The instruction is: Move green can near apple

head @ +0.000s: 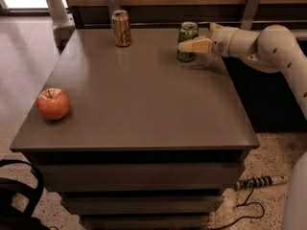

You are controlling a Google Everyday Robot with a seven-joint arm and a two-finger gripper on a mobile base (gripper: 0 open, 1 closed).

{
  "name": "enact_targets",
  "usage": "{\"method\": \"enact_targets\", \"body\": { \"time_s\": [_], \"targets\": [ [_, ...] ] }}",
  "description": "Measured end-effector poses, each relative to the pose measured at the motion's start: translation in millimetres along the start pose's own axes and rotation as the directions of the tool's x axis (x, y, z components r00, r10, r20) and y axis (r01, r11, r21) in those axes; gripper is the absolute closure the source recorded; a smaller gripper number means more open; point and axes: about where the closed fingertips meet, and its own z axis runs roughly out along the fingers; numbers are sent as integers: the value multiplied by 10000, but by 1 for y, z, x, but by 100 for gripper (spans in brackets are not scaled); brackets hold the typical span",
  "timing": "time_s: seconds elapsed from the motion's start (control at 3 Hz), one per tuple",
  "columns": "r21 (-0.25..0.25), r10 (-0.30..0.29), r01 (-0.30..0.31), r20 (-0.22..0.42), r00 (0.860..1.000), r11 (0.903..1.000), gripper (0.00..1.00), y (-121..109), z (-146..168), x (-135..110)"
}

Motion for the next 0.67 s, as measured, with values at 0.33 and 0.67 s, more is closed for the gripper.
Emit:
{"method": "enact_targets", "body": {
  "time_s": [0.33, 0.67],
  "targets": [
    [-179, 172, -166, 380, 9991, 9997, 0, 2, 12, -2],
    [-323, 238, -218, 604, 9979, 9992, 19, 5, 22, -4]
  ]
}}
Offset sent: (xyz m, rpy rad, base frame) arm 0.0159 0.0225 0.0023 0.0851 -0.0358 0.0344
